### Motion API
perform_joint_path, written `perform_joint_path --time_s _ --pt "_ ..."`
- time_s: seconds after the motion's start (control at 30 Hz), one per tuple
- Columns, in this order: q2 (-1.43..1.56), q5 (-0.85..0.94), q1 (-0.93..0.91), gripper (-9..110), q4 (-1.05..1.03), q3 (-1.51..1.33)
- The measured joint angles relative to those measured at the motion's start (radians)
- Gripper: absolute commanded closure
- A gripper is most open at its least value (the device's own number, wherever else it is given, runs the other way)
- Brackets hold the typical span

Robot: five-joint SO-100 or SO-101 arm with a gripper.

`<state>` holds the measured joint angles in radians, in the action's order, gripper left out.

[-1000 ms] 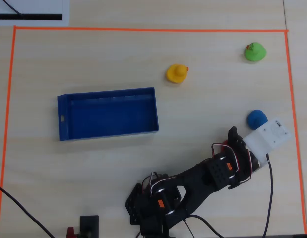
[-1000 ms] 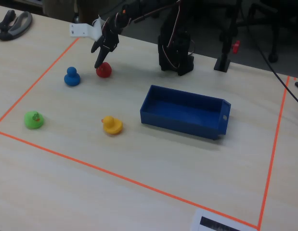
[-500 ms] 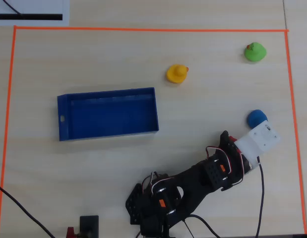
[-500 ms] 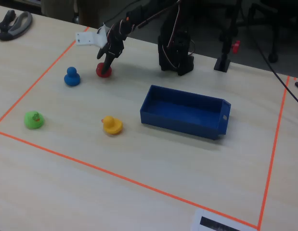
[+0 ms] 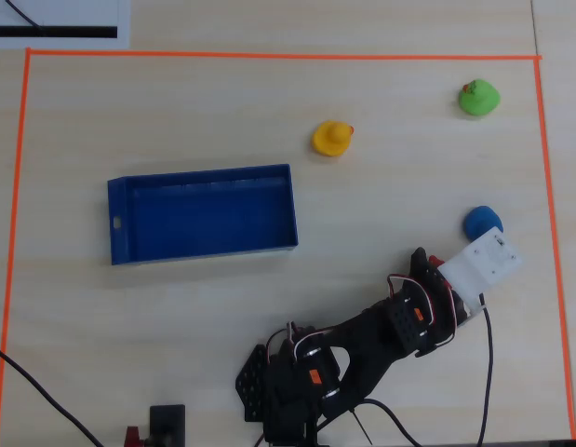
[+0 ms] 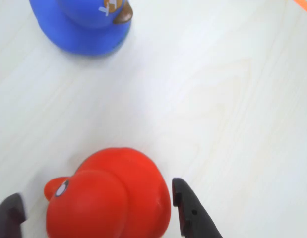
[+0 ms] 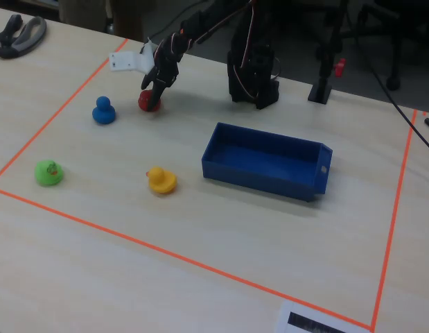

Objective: Grasp red duck and put it into box.

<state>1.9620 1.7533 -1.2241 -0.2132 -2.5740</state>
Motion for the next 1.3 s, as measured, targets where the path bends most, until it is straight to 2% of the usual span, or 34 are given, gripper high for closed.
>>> perform_joint_path --time_s 0.07,0.47,0.57,0.67,0.8,0.9,1.0,1.17,1.3 --pt "0.0 0.011 0.0 101 0.014 -0.023" --pt "0.017 0.046 0.014 101 0.071 -0.087" --pt "0.052 -0.028 0.046 101 -0.011 -0.052" --pt "0.132 -0.164 0.115 101 -0.236 0.081" --pt "0.285 -0.411 0.322 101 -0.638 0.367" --pt "0.374 -0.623 0.554 101 -0.911 0.586" --pt "0.4 -0.844 0.831 101 -1.095 0.746" --pt "0.339 -1.123 1.215 101 -1.155 0.769" --pt "0.285 -1.259 1.437 101 -1.1 0.617"
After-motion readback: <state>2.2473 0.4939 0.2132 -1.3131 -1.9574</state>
